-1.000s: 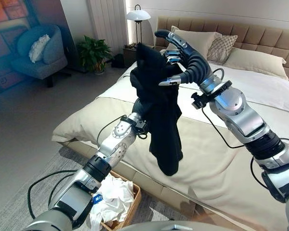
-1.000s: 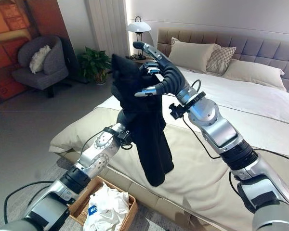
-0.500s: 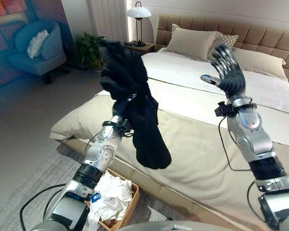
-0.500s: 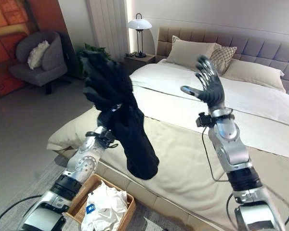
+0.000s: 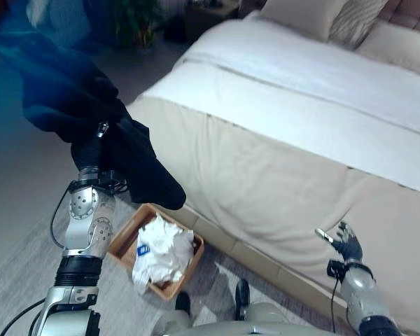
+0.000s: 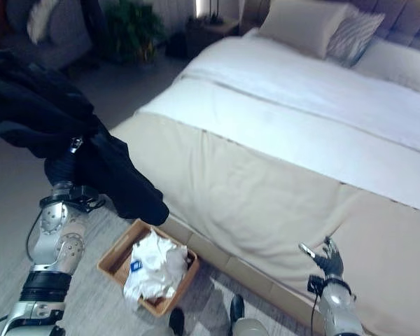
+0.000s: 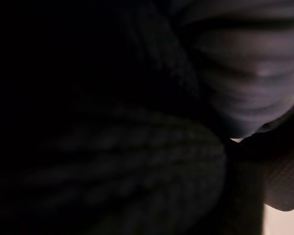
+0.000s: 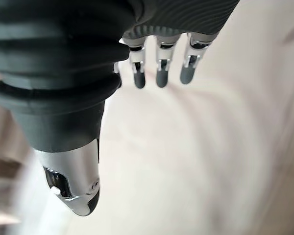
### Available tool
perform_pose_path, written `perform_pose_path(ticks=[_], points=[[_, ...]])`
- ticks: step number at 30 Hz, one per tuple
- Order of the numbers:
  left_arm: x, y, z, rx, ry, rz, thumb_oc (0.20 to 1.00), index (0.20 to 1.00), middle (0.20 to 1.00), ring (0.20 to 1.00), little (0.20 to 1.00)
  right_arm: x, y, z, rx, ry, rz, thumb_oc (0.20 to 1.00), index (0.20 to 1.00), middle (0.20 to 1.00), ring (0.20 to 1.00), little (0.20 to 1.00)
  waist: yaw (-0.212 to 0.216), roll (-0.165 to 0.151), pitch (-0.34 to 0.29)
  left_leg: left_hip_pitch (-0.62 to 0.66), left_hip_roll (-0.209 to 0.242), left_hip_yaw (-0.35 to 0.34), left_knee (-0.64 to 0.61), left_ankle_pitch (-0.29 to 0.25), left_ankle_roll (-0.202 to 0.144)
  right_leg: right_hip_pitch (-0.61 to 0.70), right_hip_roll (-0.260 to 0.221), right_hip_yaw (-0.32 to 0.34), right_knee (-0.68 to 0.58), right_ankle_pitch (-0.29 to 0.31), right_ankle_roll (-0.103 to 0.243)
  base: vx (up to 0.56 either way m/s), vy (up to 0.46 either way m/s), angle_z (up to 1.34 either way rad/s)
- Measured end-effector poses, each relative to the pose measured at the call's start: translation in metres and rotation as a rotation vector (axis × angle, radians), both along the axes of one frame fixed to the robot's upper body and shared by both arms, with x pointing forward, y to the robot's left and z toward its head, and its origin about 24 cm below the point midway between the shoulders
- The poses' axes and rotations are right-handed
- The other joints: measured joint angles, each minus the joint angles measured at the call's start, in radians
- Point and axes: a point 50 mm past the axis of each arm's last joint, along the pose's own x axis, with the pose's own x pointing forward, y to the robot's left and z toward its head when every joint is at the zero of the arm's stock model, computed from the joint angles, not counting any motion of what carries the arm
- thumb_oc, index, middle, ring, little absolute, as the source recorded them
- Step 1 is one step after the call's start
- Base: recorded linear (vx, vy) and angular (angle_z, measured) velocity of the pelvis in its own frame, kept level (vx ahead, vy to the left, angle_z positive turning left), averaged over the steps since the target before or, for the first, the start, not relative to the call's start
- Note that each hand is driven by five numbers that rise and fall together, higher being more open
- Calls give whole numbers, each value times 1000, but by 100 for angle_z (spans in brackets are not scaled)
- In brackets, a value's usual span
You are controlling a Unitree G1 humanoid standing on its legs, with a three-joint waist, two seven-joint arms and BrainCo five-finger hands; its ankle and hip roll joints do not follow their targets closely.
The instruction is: Pick up clothes into the bucket
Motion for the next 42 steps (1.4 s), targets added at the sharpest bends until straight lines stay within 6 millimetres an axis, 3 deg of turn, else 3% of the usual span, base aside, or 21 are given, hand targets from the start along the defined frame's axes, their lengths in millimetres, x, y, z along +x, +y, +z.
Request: perform_pose_path(ticks=[3,7,10,12,18,21,24,27,34,35,36,42], points=[[0,3,0,23,8,37,200,200,200,200,200,-6,6,-12,-10,84,56,1000,1000,1000,1000,1000,-4,-3,68,-87,-5,-27,67,-14,-4,-75,-7,-18,71,-23,-10,-123,64,29],[2,5,2,24,1,70,200,200,200,200,200,2,14,-18,-23,121,112,1000,1000,1000,1000,1000,2,-5,151,-239,-23,-57,207,-52,9,-222,-41,-40,241,-91,-16,-133,51,25],[4,10,1,52,23,121,200,200,200,200,200,5,19,-18,-14,114,124,1000,1000,1000,1000,1000,15,-23,204,-309,-35,-59,273,-64,16,-293,-51,-38,313,-106,-15,-104,27,9],[3,21,4,122,38,175,200,200,200,200,200,14,25,-14,-22,94,158,1000,1000,1000,1000,1000,17,-31,213,-397,-31,-65,344,-98,22,-367,-55,-37,349,-126,-20,-86,20,-3],[11,44,7,210,93,318,200,200,200,200,200,38,34,3,-79,-13,225,1000,1000,1000,1000,1000,16,-89,240,-582,-16,-63,487,-129,32,-518,-40,-25,409,-119,-16,-71,6,-11],[21,42,5,218,123,335,200,200,200,200,200,44,32,12,-106,-59,232,1000,1000,1000,1000,1000,3,-98,235,-669,-15,-71,551,-142,38,-586,-34,-26,444,-115,-11,-17,0,-2],[33,43,20,198,96,369,200,200,200,200,200,56,35,24,-118,-137,237,1000,1000,1000,1000,1000,-22,-103,230,-783,-7,-90,594,-146,40,-679,-23,-38,462,-125,6,78,9,-3],[36,44,16,220,126,375,200,200,200,200,200,57,38,25,-122,-152,237,1000,1000,1000,1000,1000,-53,-116,223,-820,-10,-88,626,-153,38,-716,-22,-26,480,-126,7,2,10,-5],[48,38,38,244,80,369,200,200,200,200,200,64,44,33,-121,-207,247,1000,1000,1000,1000,1000,-90,-121,219,-946,-1,-85,668,-160,46,-829,-12,-24,496,-102,9,9,29,-4],[49,40,37,242,88,374,322,322,322,322,322,65,44,34,-122,-213,250,1000,1000,1000,1000,1000,-98,-121,219,-952,-1,-85,671,-162,46,-834,-10,-24,498,-102,9,19,33,-7],[52,40,36,239,102,379,1000,1000,1000,1000,1000,66,45,36,-125,-222,246,1000,1000,1000,1000,1000,-103,-121,218,-961,-1,-83,672,-163,45,-842,-10,-22,496,-97,8,9,26,-5],[62,41,22,190,202,387,1000,1000,1000,1000,1000,67,52,35,-125,-222,275,1000,1000,1000,1000,1000,-121,-122,218,-968,-1,-74,665,-164,46,-848,-8,-13,479,-90,12,2,7,-1]])
